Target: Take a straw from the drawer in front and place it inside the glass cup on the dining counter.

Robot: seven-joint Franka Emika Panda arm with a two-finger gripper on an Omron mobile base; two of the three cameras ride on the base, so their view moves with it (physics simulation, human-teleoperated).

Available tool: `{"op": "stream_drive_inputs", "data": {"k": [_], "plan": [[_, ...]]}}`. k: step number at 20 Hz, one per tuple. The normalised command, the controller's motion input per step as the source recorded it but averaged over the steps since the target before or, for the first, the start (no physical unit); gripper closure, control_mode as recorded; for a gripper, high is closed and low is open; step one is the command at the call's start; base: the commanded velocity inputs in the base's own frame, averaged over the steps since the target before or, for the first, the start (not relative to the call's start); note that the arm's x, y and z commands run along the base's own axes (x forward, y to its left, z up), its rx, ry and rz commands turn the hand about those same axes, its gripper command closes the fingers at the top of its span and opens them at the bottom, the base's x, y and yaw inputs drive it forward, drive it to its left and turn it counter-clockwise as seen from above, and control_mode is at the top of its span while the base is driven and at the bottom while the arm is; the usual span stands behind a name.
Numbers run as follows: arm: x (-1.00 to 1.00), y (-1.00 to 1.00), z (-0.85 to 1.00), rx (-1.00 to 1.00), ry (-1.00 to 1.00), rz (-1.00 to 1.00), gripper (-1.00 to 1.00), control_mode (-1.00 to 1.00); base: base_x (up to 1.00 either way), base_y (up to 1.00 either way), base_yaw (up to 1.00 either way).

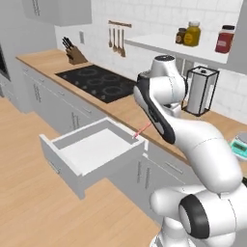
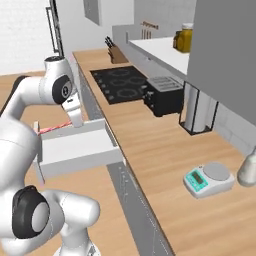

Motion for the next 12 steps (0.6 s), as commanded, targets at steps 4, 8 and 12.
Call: {"op": "stream_drive_inputs", "data": {"k": [4, 8, 12], "plan": [[0.00, 0.00, 0.00, 0.00, 0.00, 0.00, 1.00, 1.00, -0.74, 0.25, 0.41], [0.00, 0.00, 0.00, 0.00, 0.00, 0.00, 1.00, 1.00, -0.30, 0.44, 0.84], [0.00, 0.00, 0.00, 0.00, 0.00, 0.00, 1.00, 1.00, -0.22, 0.38, 0.93]]}}
